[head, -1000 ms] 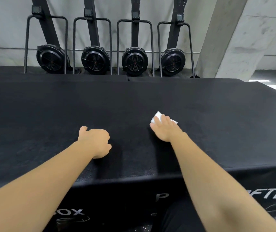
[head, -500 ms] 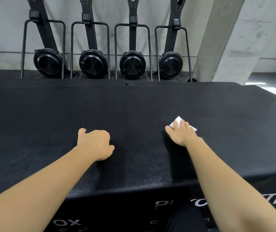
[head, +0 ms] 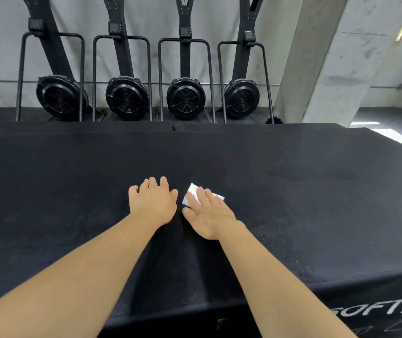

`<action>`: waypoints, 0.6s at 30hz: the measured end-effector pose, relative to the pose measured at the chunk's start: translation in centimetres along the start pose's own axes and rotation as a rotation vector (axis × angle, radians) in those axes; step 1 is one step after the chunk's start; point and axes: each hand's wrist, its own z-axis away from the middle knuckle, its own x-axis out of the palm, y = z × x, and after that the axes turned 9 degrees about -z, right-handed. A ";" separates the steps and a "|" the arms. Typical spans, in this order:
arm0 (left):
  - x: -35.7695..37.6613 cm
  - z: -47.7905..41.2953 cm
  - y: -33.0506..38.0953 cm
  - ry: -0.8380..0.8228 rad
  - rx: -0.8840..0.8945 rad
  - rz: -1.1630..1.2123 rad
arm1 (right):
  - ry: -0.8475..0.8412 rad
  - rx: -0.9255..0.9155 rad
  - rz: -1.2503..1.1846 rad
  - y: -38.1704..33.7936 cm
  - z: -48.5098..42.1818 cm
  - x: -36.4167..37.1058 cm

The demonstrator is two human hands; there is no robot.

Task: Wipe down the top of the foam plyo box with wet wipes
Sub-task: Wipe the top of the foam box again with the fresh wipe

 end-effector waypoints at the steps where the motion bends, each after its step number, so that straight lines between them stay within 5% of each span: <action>1: 0.2 -0.5 0.2 -0.003 0.000 -0.003 | 0.019 0.000 -0.002 0.7 -0.3 -0.3; 12: 2.6 -2.5 2.3 0.015 -0.017 -0.098 | 0.123 0.281 0.025 11.6 -1.7 -5.6; 18: 3.7 -2.5 2.4 0.041 -0.008 -0.139 | 0.153 0.376 -0.051 11.3 -2.3 -5.5</action>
